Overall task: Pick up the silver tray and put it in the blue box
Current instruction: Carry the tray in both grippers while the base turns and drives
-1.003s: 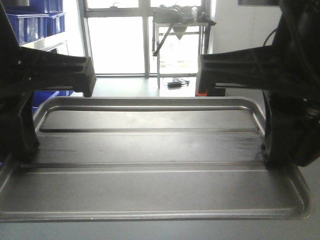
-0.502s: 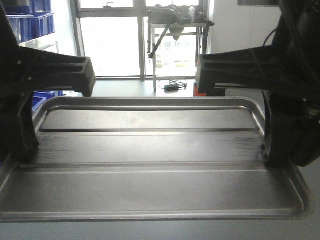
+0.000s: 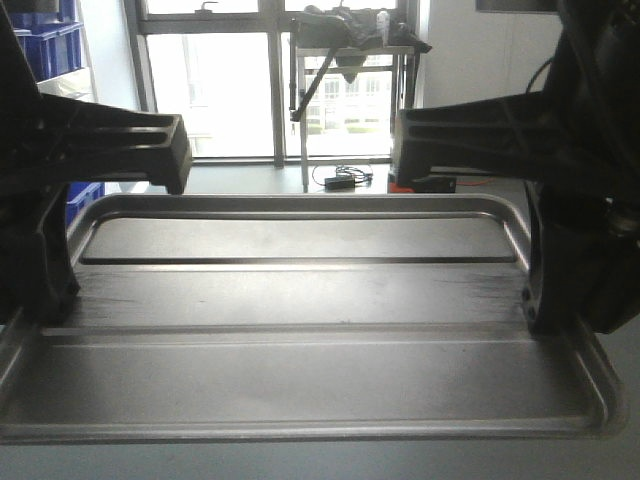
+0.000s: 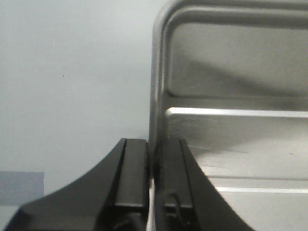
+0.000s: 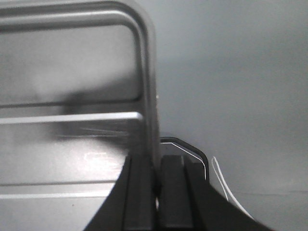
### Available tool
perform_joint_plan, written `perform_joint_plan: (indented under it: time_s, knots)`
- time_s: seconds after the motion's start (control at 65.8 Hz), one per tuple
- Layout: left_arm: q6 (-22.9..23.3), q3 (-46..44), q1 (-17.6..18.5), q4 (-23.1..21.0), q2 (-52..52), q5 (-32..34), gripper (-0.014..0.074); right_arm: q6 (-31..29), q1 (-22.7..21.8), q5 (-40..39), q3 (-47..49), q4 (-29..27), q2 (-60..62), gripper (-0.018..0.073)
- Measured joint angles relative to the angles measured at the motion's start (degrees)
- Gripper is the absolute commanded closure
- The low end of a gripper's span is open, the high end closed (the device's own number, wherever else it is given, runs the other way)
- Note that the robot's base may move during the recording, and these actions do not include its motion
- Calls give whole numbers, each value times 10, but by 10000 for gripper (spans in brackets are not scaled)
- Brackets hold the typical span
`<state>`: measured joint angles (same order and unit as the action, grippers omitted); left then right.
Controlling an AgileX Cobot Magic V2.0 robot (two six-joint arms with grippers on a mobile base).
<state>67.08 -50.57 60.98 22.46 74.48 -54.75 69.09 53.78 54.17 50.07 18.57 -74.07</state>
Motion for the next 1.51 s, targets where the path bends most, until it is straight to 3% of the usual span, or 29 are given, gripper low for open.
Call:
perform_joint_plan:
  time_s: [1.505]
  knots:
    - [0, 0, 0, 0, 0, -1, 610, 0, 0, 0, 0, 0, 0, 503]
